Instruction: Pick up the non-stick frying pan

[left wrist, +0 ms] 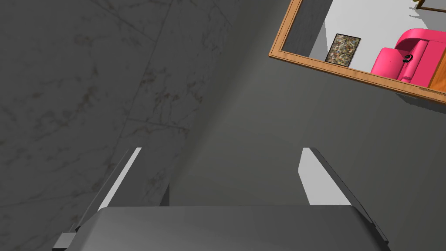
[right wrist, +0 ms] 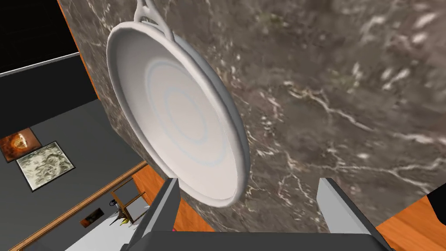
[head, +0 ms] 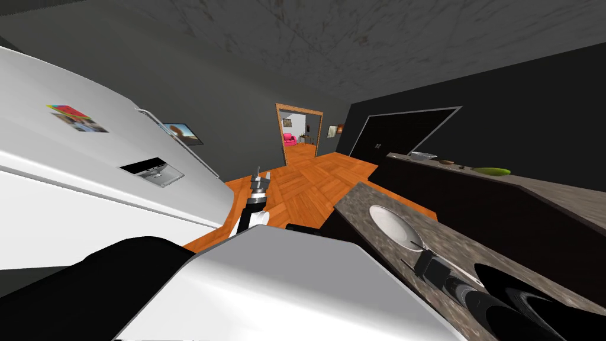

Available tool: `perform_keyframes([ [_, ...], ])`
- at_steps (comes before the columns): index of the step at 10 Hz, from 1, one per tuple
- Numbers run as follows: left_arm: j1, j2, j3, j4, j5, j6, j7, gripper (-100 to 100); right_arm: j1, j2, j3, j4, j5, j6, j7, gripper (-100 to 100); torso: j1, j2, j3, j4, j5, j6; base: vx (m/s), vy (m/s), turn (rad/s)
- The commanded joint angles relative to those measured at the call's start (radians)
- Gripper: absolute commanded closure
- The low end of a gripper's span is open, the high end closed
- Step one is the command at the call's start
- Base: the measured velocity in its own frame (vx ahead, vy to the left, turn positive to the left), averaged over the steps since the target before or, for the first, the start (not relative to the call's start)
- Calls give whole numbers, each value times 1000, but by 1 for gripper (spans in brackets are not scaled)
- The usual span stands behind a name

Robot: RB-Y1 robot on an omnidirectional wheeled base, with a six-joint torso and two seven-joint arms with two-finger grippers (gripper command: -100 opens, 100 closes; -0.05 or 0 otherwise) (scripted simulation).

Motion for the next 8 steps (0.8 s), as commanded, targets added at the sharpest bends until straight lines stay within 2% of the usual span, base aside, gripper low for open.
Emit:
perform_keyframes([
  [1, 0, 0, 0, 0, 0, 0, 0, 0, 28, -43, 1, 8, 25, 19, 14, -100, 0, 0, 0, 0, 0, 0, 0, -9, 167],
  [3, 0, 0, 0, 0, 0, 0, 0, 0, 68, -97, 5, 24, 62, 33, 36, -100, 0, 0, 0, 0, 0, 0, 6, -20, 161],
  [5, 0, 0, 0, 0, 0, 0, 0, 0, 91, -122, 23, 34, 79, 35, 47, -100, -2, -1, -1, 0, 0, 0, 21, -44, 110],
  [6, 0, 0, 0, 0, 0, 0, 0, 0, 96, -118, 9, 21, 70, 39, 42, -100, -2, -2, -1, 0, -1, 0, 13, -24, 20],
  [7, 0, 0, 0, 0, 0, 0, 0, 0, 99, -121, 9, 21, 70, 43, 43, 0, -1, -1, -1, 0, 0, 1, 0, 0, 0],
  [8, 0, 0, 0, 0, 0, 0, 0, 0, 52, -94, 15, 61, 74, 2, 59, -100, 0, 0, 0, 0, 0, 1, 0, 17, 41],
])
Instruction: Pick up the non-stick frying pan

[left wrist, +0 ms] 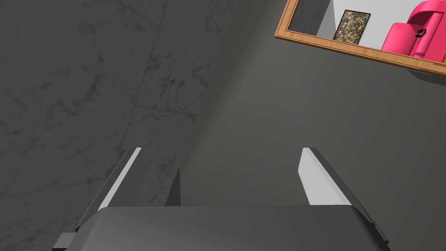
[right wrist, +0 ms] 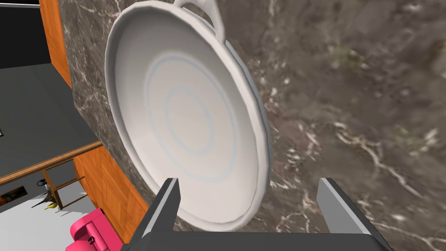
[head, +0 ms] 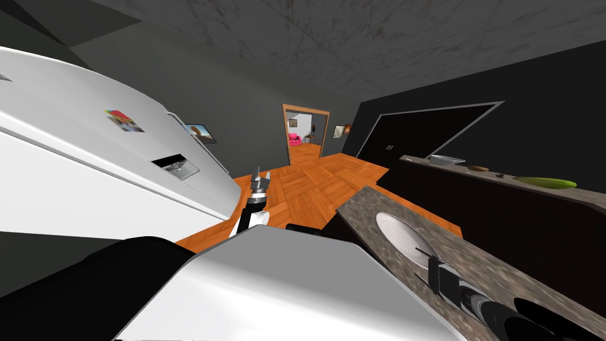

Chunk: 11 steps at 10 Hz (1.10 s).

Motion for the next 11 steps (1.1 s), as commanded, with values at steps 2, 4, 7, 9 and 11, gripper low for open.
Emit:
perform_keyframes([
  [2, 0, 0, 0, 0, 0, 0, 0, 0, -68, 33, 11, 60, 3, -60, 25, -100, 1, 0, 0, 0, 0, 0, -9, 36, 33],
  [4, 0, 0, 0, 0, 0, 0, 0, 0, -114, 59, 16, 100, 7, -101, 42, -100, 2, 1, 0, 0, 1, 0, -4, 38, 28],
  [7, 0, 0, 0, 0, 0, 0, 0, 0, -184, 99, 25, 161, 13, -162, 67, -100, 1, 0, 0, 0, 0, 0, -3, 29, 26],
  [9, 0, 0, 0, 0, 0, 0, 0, 0, -197, 109, 25, 173, 14, -174, 72, -100, 1, 1, 0, 0, 0, 0, -5, 22, 18],
  [11, 0, 0, 0, 0, 0, 0, 0, 0, -200, 110, 25, 176, 14, -179, 75, 100, 0, 0, 0, 0, 0, 0, -1, 2, -5],
])
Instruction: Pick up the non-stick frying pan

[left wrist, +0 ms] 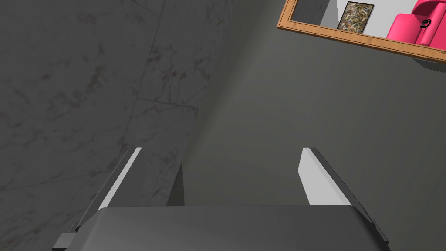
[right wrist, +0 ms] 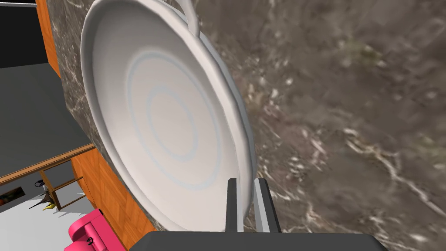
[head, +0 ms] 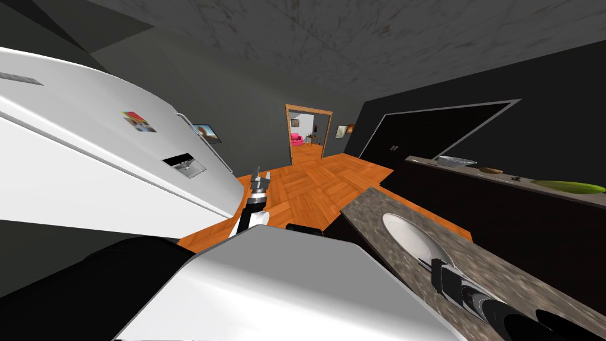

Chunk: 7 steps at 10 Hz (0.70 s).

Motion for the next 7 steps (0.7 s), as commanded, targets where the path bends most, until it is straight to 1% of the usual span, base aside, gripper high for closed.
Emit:
perform_keyframes([
  [1, 0, 0, 0, 0, 0, 0, 0, 0, 0, 0, 0, 0, 0, 0, 0, 100, 0, 0, 0, 0, 0, 0, 0, 0, 0],
  [3, 0, 0, 0, 0, 0, 0, 0, 0, 0, 0, 0, 0, 0, 0, -1, 100, 0, 0, 0, 0, 0, 0, 0, 0, 0],
  [4, 0, 0, 0, 0, 0, 0, 0, 0, 0, 0, 0, 0, 0, 0, -1, 0, 1, 1, 0, 0, 1, 0, 0, 0, 0],
  [5, 0, 0, 0, 0, 0, 0, 0, 0, 38, -25, -4, -35, -3, 38, -16, 100, 1, 1, 0, 0, 1, 0, 8, -24, -33],
  [7, 0, 0, 0, 0, 0, 0, 0, 0, 85, -52, -9, -76, -7, 79, -33, 100, 0, 1, 0, 0, 2, 0, 3, -41, -34],
])
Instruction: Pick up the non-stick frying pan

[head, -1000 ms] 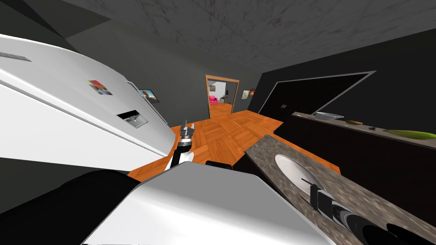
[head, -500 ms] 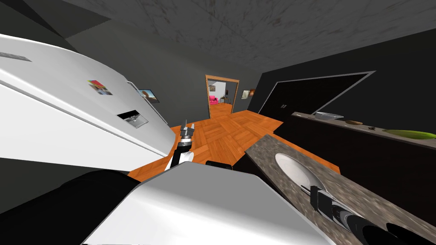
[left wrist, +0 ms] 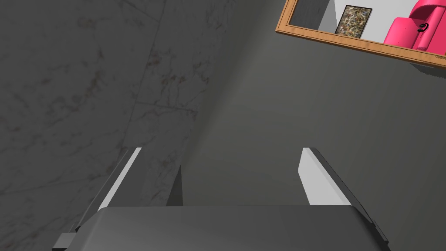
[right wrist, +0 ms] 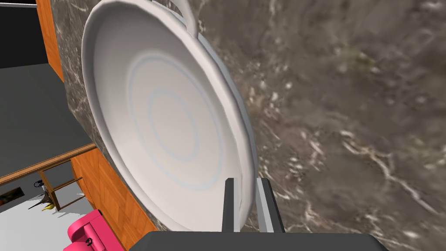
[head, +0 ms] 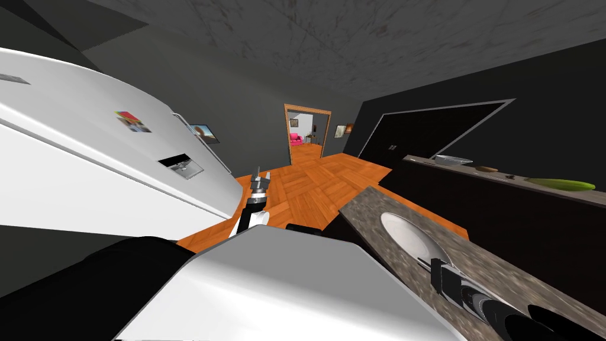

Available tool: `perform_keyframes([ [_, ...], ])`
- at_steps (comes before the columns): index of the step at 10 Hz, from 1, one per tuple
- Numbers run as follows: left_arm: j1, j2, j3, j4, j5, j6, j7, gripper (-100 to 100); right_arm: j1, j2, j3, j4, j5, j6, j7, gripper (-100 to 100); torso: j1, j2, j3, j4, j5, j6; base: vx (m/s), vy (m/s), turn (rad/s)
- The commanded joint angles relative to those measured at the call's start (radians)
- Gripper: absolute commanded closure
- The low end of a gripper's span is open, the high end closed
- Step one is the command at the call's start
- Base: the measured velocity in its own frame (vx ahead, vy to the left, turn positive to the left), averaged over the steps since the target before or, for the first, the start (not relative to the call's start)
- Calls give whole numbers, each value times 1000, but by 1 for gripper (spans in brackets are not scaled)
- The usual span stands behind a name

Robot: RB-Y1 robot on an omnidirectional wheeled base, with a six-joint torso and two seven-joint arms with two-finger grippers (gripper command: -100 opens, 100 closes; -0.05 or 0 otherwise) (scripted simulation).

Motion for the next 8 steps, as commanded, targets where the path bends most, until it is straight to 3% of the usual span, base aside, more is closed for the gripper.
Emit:
perform_keyframes([
  [1, 0, 0, 0, 0, 0, 0, 0, 0, 39, -23, -5, -34, -3, 37, -15, 100, 0, 0, 0, 0, 0, 0, 1, -32, -28],
  [6, 0, 0, 0, 0, 0, 0, 0, 0, 155, -89, -19, -136, -13, 139, -57, 100, 3, 0, 1, 1, 2, -1, 6, -28, -28],
  [7, 0, 0, 0, 0, 0, 0, 0, 0, 139, -77, -16, -122, -10, 121, -48, 100, 3, 0, 1, 1, 2, -1, 3, -13, -3],
  [8, 0, 0, 0, 0, 0, 0, 0, 0, 141, -78, -16, -124, -10, 126, -51, 0, 4, 1, 1, 1, 2, -1, 0, 0, 0],
])
